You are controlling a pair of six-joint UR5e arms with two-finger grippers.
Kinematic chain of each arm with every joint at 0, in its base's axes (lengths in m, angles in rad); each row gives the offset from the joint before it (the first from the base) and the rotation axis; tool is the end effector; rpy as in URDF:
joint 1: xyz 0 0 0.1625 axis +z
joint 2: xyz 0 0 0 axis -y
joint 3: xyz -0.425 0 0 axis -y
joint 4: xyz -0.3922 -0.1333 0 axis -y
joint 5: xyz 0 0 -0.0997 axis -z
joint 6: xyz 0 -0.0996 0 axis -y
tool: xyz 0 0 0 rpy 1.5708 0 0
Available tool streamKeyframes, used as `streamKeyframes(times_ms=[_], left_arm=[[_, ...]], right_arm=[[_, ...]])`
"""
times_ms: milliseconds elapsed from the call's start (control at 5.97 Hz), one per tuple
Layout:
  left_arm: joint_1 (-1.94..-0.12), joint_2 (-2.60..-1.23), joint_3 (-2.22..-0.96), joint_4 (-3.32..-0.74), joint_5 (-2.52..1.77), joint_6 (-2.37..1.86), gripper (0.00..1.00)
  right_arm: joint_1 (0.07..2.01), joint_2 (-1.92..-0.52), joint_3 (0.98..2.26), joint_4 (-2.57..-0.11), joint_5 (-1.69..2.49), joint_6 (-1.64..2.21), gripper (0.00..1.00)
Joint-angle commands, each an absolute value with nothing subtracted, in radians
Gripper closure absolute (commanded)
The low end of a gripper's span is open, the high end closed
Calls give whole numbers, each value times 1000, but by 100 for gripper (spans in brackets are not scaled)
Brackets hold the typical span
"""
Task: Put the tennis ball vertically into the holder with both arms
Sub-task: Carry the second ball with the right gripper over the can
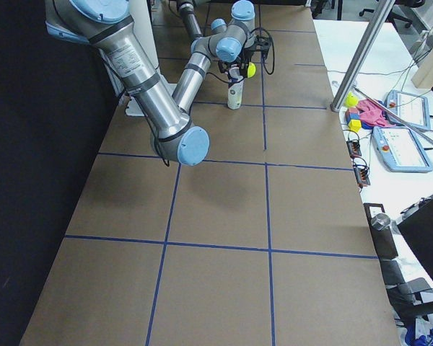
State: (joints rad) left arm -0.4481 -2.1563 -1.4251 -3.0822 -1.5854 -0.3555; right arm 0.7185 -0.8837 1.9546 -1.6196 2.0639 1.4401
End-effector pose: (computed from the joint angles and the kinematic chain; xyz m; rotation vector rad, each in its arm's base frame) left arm 0.5244 -0.3984 0.2202 1.4621 1.3459 0.5170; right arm -0.3832 -0.4496 0.1076 0.0030 -1.0974 0.2761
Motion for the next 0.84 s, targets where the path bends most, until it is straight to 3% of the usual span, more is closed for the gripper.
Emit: streamKeyframes(times_ms=[0, 503, 670], left_arm=[[-449, -2155, -1427, -3083, -1586, -357, 10], [-449, -2154, -1427, -3083, -1586, -357, 10], [-449, -2154, -1427, -3083, -1586, -357, 10]], right_arm=[[629, -845, 1931, -1621, 1981, 1483, 100], [609, -769, 1841, -1621, 1959, 1486, 100], [609, -769, 1833, -1621, 1957, 1482, 88]])
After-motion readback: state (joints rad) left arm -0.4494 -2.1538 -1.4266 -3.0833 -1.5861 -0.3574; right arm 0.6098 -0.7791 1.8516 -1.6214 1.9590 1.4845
